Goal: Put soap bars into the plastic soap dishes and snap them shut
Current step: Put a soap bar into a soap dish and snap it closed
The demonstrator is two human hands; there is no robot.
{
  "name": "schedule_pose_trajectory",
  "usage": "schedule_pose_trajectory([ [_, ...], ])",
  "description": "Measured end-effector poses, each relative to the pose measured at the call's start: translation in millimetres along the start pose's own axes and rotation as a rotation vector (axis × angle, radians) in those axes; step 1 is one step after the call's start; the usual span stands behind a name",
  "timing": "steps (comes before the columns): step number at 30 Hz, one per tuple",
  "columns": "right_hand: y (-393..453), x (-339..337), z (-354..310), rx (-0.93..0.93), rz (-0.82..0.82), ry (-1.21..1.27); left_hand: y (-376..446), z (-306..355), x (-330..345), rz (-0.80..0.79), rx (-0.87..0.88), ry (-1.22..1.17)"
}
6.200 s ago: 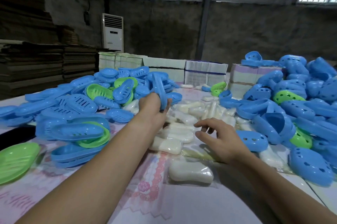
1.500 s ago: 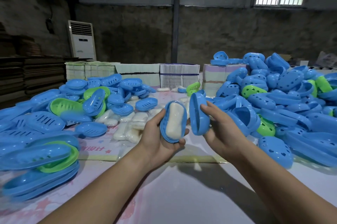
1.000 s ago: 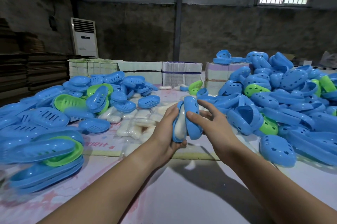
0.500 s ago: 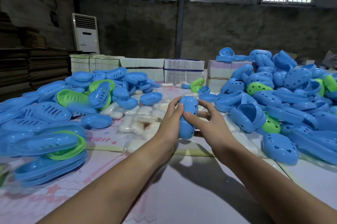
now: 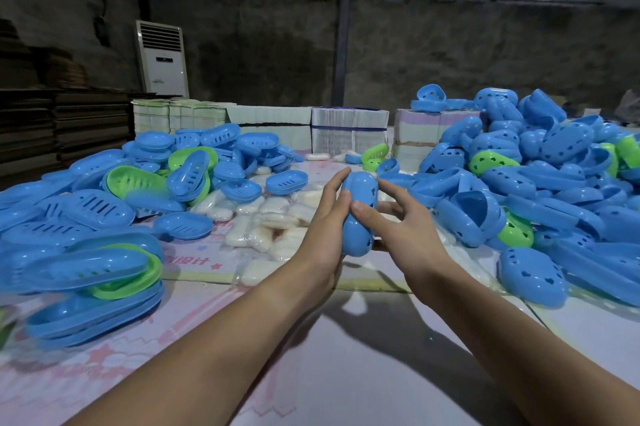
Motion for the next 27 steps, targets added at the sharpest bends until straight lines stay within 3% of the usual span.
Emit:
schedule_pose_trajectory([
  [11,0.2,0.5,1.4,-0.014,-0.033,0.023,0.5,-1.6,4.7,-0.017,-0.014,-0.093],
  [18,-0.1,3.6,4.1,0.030,-0.144,0.070,-5.5,1.6,12.6,-0.161,-0.067,-0.063],
  [22,-6.5,-5.6,-7.0,0.007,-0.050,-0.010,-8.5,-2.4,15.1,-0.223,-0.105,0.004],
  [27,-17.8,-56.7,-33.1,0.018,0.092,-0.252,-2.1,2.2,0.0,-0.110,-0.099,0.049],
])
Point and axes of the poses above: each hand's wrist, its own y-axis towards the middle knuckle, its own x-axis out of the palm, z = x × y, the point moved 6 cm from there along y, towards the middle knuckle, and after that the axes turned 8 degrees about -z, right-handed, at the moved point
